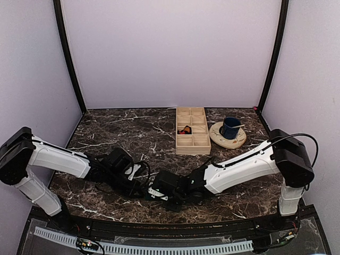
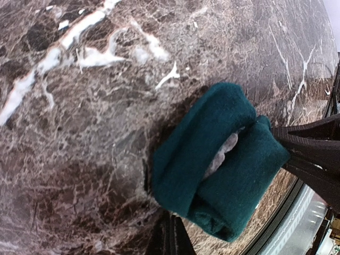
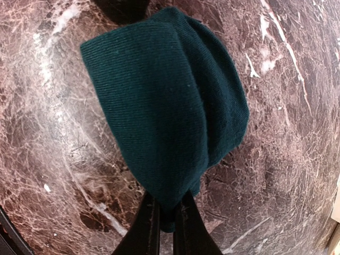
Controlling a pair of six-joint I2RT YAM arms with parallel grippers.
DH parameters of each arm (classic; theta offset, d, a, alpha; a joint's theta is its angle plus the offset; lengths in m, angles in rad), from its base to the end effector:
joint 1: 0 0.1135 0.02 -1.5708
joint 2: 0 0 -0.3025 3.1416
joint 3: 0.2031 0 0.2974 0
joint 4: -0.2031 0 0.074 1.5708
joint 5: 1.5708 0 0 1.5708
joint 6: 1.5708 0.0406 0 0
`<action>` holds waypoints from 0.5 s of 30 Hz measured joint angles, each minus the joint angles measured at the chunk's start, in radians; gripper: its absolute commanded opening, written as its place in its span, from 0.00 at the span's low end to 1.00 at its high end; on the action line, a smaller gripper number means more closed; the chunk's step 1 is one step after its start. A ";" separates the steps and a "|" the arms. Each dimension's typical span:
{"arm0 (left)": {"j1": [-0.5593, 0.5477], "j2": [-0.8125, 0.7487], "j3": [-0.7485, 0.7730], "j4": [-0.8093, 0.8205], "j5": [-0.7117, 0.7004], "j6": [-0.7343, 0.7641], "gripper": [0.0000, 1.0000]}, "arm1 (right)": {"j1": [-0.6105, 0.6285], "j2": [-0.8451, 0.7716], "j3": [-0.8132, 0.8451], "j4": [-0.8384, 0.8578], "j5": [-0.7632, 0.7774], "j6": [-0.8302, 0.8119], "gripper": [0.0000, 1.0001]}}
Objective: Roll the socks
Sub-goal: Roll the sock at the center of the board.
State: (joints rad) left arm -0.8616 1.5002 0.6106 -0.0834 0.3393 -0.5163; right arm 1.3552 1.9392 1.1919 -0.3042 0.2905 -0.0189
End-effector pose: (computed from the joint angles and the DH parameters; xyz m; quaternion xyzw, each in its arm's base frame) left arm 0.1798 -0.2303 0.1339 0.2108 0.9194 -0.3091 0.1215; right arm 0.1054 0.4267 0.1437 -0.5778 0.7629 0.0476 0.2861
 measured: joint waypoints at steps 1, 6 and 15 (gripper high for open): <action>0.000 0.005 0.005 0.000 -0.002 0.000 0.01 | 0.001 0.002 0.004 -0.005 0.000 -0.002 0.00; 0.000 0.048 0.047 0.003 -0.005 0.008 0.01 | 0.006 0.013 0.028 -0.038 0.000 -0.009 0.00; 0.000 0.098 0.095 0.006 -0.003 0.026 0.01 | 0.006 0.034 0.075 -0.100 0.000 -0.040 0.02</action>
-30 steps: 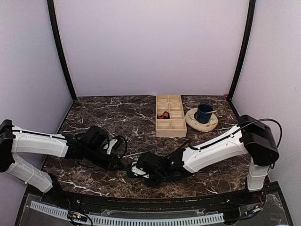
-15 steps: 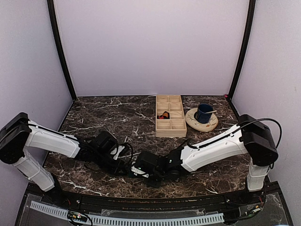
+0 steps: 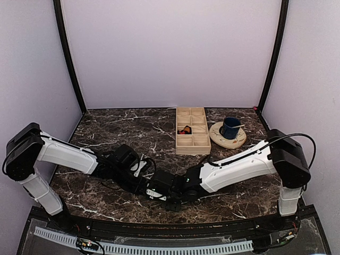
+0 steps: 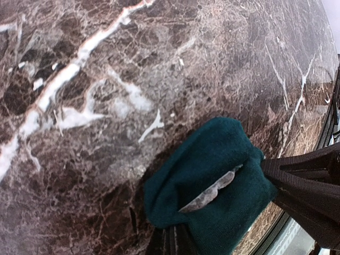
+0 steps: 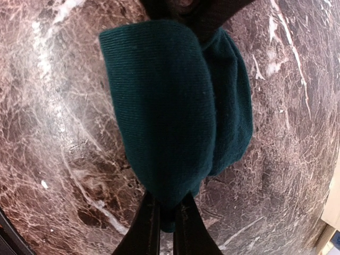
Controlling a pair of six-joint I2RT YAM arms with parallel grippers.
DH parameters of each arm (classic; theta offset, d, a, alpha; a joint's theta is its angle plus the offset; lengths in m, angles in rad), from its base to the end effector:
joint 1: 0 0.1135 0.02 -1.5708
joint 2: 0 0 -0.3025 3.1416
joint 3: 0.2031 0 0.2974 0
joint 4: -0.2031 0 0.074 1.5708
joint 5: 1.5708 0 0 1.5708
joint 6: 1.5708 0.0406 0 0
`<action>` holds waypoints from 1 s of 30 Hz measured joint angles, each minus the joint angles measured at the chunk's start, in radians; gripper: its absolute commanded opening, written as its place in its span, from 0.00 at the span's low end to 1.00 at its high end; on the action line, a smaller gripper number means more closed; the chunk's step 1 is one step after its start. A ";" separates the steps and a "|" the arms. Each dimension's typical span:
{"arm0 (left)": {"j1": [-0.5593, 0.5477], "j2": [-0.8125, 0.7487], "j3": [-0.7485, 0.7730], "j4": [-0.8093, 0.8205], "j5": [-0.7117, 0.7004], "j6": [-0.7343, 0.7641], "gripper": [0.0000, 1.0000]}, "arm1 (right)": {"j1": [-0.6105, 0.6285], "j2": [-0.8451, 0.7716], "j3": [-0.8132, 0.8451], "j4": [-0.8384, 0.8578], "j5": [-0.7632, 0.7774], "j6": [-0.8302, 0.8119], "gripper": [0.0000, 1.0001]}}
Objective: Roll the socks
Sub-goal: Roll the sock at the center of the board.
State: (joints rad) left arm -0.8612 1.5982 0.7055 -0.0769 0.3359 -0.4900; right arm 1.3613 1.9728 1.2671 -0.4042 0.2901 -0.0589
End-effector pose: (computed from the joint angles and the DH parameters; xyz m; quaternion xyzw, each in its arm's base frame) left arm 0.1992 -0.2524 0.1340 0.2224 0.9164 -0.3072 0.1279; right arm 0.1048 0.4370 0.1475 -0.6030 0.7520 0.0251 0.2651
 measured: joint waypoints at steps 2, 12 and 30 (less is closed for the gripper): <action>0.002 0.006 0.006 0.000 0.000 0.006 0.01 | 0.000 0.003 0.009 -0.016 0.000 -0.011 0.02; 0.006 0.026 0.027 0.001 -0.003 0.028 0.06 | -0.003 0.020 0.051 -0.093 0.004 -0.050 0.03; 0.000 -0.180 -0.023 -0.072 -0.226 0.008 0.24 | -0.049 0.067 0.140 -0.136 -0.080 -0.055 0.02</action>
State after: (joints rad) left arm -0.8616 1.4185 0.6823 -0.1486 0.1097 -0.4816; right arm 1.3125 2.0399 1.4071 -0.5404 0.2100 -0.1135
